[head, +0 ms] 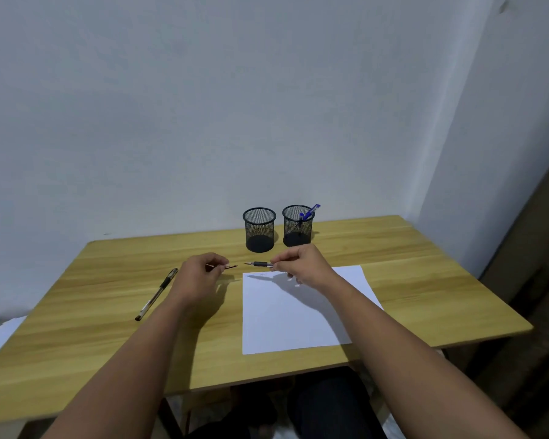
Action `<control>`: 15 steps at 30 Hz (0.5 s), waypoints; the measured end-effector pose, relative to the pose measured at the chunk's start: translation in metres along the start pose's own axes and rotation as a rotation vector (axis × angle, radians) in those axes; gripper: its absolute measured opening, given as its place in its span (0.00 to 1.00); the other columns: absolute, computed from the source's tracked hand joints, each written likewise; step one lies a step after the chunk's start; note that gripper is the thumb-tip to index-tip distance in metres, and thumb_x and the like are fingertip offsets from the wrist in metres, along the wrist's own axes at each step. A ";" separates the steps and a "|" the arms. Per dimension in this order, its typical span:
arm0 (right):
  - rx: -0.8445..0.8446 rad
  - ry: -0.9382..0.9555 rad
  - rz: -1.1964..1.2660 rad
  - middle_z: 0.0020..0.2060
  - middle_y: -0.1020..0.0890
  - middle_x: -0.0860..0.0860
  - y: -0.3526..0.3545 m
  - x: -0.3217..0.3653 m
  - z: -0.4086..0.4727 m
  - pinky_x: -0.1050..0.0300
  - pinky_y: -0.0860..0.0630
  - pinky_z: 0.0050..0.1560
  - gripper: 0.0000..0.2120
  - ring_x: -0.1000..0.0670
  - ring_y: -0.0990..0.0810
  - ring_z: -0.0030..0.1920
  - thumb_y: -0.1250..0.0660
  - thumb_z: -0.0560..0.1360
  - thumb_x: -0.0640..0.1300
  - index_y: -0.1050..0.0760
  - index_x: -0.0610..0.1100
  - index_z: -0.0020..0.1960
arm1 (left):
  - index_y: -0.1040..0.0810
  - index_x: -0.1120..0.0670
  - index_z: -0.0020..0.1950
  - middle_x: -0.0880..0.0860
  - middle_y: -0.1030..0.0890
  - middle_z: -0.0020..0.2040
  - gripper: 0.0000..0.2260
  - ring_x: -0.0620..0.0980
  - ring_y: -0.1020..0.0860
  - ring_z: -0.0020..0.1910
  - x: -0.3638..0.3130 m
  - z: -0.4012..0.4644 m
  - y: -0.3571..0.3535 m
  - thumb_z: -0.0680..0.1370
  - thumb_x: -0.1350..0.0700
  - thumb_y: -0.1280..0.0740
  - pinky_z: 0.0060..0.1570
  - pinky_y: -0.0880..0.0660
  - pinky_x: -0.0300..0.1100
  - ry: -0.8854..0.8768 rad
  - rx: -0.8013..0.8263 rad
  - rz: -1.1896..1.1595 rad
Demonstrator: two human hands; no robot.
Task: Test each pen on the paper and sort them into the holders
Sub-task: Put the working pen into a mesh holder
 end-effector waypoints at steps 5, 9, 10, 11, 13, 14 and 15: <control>0.018 0.064 0.014 0.29 0.18 0.55 -0.005 0.010 0.000 0.70 0.33 0.28 0.04 0.62 0.28 0.25 0.23 0.76 0.35 0.11 0.39 0.50 | 0.15 0.49 0.52 0.48 0.15 0.49 0.06 0.46 0.18 0.50 -0.013 0.000 -0.002 0.81 0.58 0.30 0.43 0.27 0.37 -0.038 0.074 -0.022; 0.028 0.073 0.029 0.24 0.20 0.59 -0.004 0.013 -0.001 0.70 0.33 0.28 0.05 0.62 0.29 0.24 0.23 0.76 0.34 0.12 0.36 0.52 | 0.14 0.48 0.49 0.49 0.14 0.47 0.06 0.48 0.19 0.47 -0.018 -0.002 -0.003 0.80 0.58 0.29 0.42 0.26 0.39 -0.045 0.099 -0.038; 0.034 0.076 0.030 0.24 0.21 0.59 -0.005 0.013 -0.002 0.70 0.33 0.28 0.05 0.62 0.29 0.24 0.23 0.76 0.34 0.12 0.36 0.52 | 0.14 0.49 0.49 0.49 0.14 0.45 0.06 0.46 0.19 0.44 -0.021 -0.002 -0.003 0.80 0.58 0.29 0.41 0.27 0.37 -0.050 0.105 -0.040; 0.040 0.077 0.027 0.24 0.21 0.58 -0.005 0.014 -0.003 0.70 0.34 0.28 0.05 0.62 0.30 0.24 0.23 0.76 0.34 0.12 0.35 0.52 | 0.14 0.49 0.49 0.48 0.15 0.44 0.06 0.44 0.21 0.42 -0.024 -0.003 -0.004 0.80 0.58 0.29 0.39 0.28 0.35 -0.053 0.113 -0.038; 0.053 0.073 0.017 0.25 0.20 0.58 -0.007 0.016 -0.004 0.69 0.34 0.27 0.05 0.61 0.30 0.24 0.23 0.76 0.34 0.12 0.36 0.52 | 0.14 0.52 0.50 0.48 0.16 0.41 0.05 0.38 0.23 0.36 -0.030 -0.005 -0.008 0.80 0.60 0.29 0.34 0.30 0.28 -0.062 0.137 -0.037; 0.059 0.069 0.015 0.26 0.20 0.56 -0.009 0.016 -0.004 0.68 0.33 0.27 0.05 0.60 0.30 0.25 0.23 0.76 0.34 0.12 0.36 0.52 | 0.14 0.53 0.51 0.48 0.16 0.41 0.05 0.36 0.23 0.35 -0.033 -0.005 -0.009 0.80 0.61 0.29 0.34 0.31 0.27 -0.064 0.149 -0.056; 0.064 0.062 0.024 0.27 0.20 0.54 -0.010 0.016 -0.005 0.66 0.33 0.28 0.05 0.58 0.30 0.26 0.22 0.76 0.35 0.11 0.37 0.51 | 0.14 0.55 0.51 0.49 0.16 0.41 0.05 0.35 0.23 0.35 -0.035 -0.006 -0.010 0.79 0.62 0.29 0.35 0.30 0.27 -0.057 0.157 -0.097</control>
Point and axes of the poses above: each hand's wrist, its own z-axis towards the middle knuckle, its own y-axis out of the back of the hand, x = y × z, the point moved 8 cm from there along z, towards the middle knuckle
